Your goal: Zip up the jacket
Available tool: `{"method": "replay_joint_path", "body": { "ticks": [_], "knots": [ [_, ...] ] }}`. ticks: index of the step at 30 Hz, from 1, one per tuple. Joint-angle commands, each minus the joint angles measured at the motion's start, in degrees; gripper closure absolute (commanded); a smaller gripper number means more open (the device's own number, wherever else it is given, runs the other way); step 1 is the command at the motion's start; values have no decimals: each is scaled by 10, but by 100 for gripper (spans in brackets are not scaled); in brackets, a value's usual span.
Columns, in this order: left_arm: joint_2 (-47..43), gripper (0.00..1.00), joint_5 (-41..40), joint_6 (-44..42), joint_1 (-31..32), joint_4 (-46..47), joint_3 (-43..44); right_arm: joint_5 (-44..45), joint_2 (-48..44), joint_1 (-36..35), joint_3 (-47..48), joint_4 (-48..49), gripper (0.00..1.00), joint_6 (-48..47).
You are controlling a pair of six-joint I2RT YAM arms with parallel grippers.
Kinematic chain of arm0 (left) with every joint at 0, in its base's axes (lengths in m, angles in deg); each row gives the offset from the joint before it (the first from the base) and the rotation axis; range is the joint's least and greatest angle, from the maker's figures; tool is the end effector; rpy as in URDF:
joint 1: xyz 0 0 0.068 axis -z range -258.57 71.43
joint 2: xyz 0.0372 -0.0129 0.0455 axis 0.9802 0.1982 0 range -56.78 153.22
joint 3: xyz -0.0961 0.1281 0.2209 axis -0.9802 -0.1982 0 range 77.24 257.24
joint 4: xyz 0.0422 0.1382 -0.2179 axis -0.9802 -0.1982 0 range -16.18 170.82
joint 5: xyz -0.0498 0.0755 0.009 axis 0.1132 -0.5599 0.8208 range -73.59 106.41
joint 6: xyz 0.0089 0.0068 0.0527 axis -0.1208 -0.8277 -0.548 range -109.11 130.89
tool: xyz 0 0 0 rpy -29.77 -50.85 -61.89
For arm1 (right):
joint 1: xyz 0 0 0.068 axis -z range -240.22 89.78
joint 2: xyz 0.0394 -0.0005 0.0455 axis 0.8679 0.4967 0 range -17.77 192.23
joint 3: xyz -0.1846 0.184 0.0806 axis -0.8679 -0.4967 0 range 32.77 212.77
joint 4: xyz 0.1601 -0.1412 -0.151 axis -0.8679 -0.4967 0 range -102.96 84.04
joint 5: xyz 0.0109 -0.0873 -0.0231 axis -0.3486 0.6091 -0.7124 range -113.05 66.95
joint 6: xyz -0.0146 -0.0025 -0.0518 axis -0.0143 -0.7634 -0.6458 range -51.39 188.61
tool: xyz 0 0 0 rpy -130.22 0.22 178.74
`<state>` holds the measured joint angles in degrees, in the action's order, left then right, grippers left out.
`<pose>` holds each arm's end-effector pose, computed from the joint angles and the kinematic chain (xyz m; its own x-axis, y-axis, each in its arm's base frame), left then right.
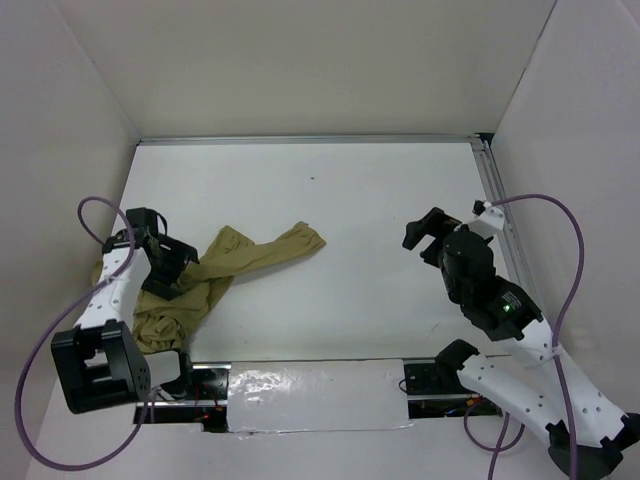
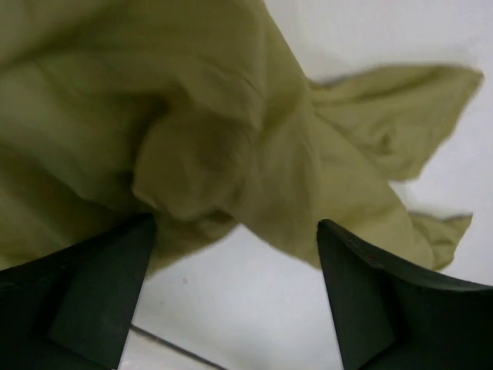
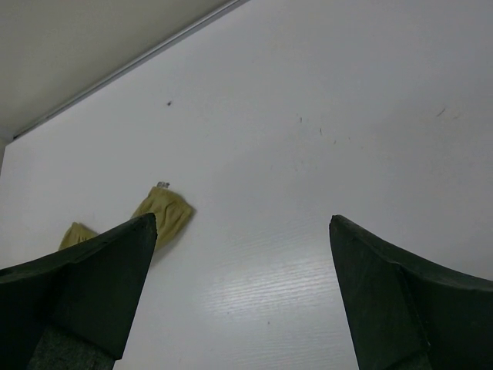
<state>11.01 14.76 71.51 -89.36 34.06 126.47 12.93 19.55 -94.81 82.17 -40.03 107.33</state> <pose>0.2134 0.0417 0.2374 -0.2645 -0.9371 -0.2276 -0.8754 0.3324 -0.3511 0.1209 0.0580 0.3451 -0.2473 0.4443 -0.8611 0.1843 0.8940 0.4083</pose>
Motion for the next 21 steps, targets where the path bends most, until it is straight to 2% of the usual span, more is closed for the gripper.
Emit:
{"method": "replay_joint_path", "body": {
  "ticks": [1, 3, 4, 6, 7, 8, 10, 11, 13, 14, 16, 17, 21],
  "knots": [
    [43, 8, 26, 7, -30, 61, -12, -31, 13, 12, 0, 25, 0, -13],
    [62, 17, 26, 9, -34, 85, -20, -32, 16, 16, -9, 29, 0, -13],
    [81, 33, 36, 0, -41, 92, -19, -35, 20, 18, -11, 29, 0, -15],
    [106, 50, 65, -22, -41, 126, -18, -36, 25, 22, -10, 13, 0, -8],
    [116, 82, 77, -43, -40, 135, -13, -34, 28, 24, -11, 8, 0, -8],
    [123, 100, 93, -52, -39, 148, 0, -33, 28, 25, -11, 5, 0, -3],
    [136, 100, 140, -88, -12, 167, 13, -33, 23, 27, -13, -1, 0, -1],
    [135, 100, 157, -105, 7, 204, 22, -35, 21, 29, -13, -1, 0, -1],
    [118, 100, 222, -155, 74, 254, 24, -47, 13, 31, -18, 6, 0, -2],
    [108, 100, 270, -169, 128, 307, 24, -51, 12, 34, -20, 10, 0, -3],
    [115, 100, 318, -209, 180, 356, 41, -63, 13, 36, -22, 13, 0, -2],
    [141, 100, 330, -213, 232, 358, 54, -68, 14, 39, -21, 13, 0, 2],
    [234, 100, 365, -265, 374, 332, 151, -90, 30, 51, -19, 13, 0, 11]
  ]
}}
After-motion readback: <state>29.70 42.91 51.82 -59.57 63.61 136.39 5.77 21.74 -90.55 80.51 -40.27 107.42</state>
